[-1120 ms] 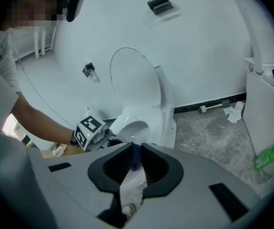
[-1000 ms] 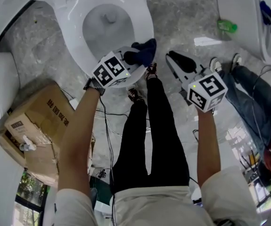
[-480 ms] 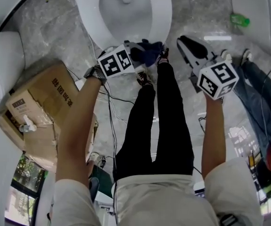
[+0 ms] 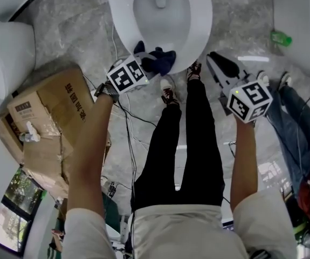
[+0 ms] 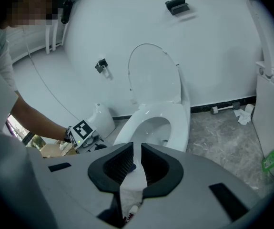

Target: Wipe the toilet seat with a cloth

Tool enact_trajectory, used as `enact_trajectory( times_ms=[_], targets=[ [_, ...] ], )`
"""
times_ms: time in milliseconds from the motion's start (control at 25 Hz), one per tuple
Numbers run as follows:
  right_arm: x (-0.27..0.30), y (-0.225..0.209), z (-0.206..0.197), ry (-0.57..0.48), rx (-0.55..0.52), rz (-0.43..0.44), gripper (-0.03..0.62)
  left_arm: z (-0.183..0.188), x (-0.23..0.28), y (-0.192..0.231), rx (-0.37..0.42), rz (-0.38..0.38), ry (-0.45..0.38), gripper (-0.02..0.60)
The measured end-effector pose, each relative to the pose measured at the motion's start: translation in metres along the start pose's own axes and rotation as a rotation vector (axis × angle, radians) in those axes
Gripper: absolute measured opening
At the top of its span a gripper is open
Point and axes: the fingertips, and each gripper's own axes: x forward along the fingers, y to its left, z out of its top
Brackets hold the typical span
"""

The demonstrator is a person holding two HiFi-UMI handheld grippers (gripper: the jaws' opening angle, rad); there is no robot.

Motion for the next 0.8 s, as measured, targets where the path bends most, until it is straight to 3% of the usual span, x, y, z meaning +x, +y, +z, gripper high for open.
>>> enact_trajectory(
  times_ms=[400,800],
  targets=[
    [0.011,-0.004,0.015,0.028,-0.022,0.009,0.067,-0.025,-0.039,0.045,-0.071,0.135,-0.019,0.043],
    [0.033,-0.025,0.043,0.07,-0.036,0.019,0.067,-0.01,-0.072,0.131,-0.111,0.304,0.026,0.043]
  ],
)
